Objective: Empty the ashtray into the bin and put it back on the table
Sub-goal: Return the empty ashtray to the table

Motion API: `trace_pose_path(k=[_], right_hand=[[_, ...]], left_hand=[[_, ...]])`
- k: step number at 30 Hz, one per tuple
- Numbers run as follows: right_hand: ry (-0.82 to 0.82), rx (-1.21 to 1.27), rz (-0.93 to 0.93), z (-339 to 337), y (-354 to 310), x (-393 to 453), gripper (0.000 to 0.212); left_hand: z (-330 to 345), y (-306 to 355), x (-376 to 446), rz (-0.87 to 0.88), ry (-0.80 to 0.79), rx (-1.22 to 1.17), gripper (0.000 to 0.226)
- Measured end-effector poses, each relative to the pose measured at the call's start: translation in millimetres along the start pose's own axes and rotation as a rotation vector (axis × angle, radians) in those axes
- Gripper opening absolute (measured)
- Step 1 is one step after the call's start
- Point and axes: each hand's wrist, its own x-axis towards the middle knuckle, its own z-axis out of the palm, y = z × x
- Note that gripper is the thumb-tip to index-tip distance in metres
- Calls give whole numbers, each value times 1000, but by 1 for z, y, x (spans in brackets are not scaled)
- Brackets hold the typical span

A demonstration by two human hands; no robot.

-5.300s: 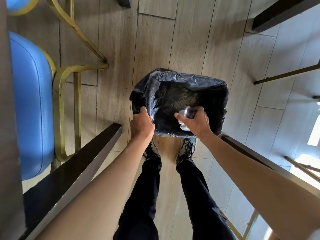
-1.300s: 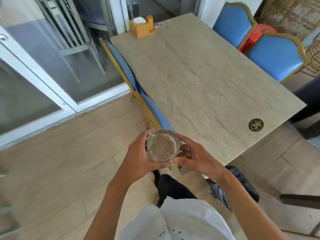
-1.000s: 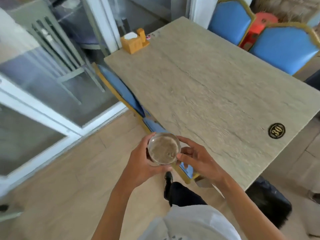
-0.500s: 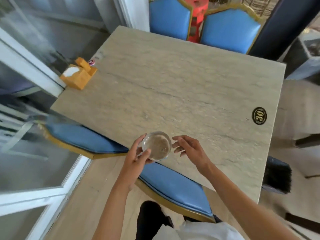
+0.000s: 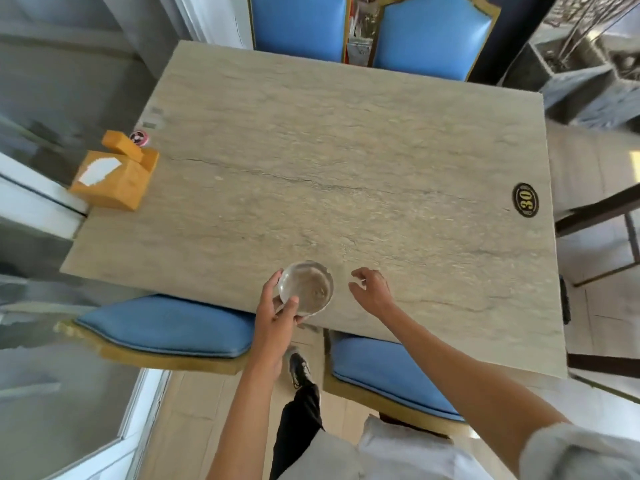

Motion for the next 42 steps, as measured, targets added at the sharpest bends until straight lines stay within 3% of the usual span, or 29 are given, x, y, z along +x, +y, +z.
trace_pose_path(k=[3, 7, 12, 21, 32, 36, 42], right_hand=[[64, -126, 32, 19, -17, 19, 63], [160, -244, 86, 25, -27, 49, 75], [227, -308, 104, 19, -37, 95, 77], [497, -252, 305, 25, -32, 145, 67], [522, -251, 340, 25, -32, 150, 66], [520, -236, 342, 24, -31, 151, 66], [513, -231, 334, 23, -31, 152, 66]], left_hand=[[-27, 9, 24, 3, -28, 10, 50], [-41, 18, 58, -1, -78, 20, 49], [-31, 27, 108, -8, -128, 36, 49], [3, 22, 210, -87, 1, 14, 46], [50, -1, 277, -3, 101, 341, 46], [61, 2, 271, 65, 134, 548, 56], [71, 1, 265, 200, 160, 724, 99]])
